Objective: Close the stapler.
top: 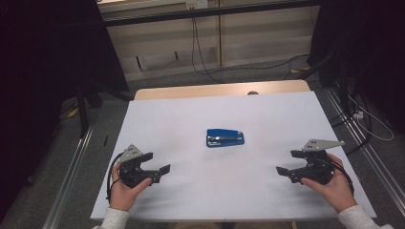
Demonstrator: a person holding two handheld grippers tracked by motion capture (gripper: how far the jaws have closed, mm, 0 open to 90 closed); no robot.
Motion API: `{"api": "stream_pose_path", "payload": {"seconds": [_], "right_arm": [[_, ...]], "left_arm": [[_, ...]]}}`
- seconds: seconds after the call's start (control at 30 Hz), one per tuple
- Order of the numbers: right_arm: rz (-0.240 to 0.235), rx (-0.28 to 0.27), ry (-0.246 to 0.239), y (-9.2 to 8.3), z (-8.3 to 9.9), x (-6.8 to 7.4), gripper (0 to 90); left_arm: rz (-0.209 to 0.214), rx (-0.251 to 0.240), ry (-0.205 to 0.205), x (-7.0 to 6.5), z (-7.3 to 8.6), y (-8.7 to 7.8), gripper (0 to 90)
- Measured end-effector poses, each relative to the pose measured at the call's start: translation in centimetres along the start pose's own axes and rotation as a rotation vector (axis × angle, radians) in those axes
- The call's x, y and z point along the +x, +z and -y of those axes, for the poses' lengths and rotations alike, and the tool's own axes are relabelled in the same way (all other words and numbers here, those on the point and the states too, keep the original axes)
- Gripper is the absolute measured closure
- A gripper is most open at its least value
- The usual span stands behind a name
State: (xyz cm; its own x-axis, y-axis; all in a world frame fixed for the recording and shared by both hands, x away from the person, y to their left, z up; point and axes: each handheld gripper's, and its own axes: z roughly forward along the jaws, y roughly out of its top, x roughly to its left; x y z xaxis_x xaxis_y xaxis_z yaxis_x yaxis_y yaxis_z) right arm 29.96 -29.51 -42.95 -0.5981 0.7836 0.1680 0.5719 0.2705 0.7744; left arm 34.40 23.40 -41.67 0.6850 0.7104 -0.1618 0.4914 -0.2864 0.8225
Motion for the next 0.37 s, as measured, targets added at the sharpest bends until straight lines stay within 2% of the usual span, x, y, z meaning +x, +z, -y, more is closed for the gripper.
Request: {"api": "stream_pose_path", "payload": {"seconds": [0.1,0.23,0.37], "right_arm": [[0.004,0.002,-0.023,-0.09,0.02,0.42,9.4],[-0.001,0.004,-0.023,-0.31,0.00,0.77,8.8],[0.001,0.005,-0.027,-0.39,0.04,0.82,8.7]], "left_arm": [[-0.003,0.002,-0.001,0.13,0.39,-0.44,10.7],[-0.008,-0.001,-0.008,0.23,0.83,-0.96,10.6],[-0.003,0.022,-0.001,0.23,1.12,-0.77,10.5]]}}
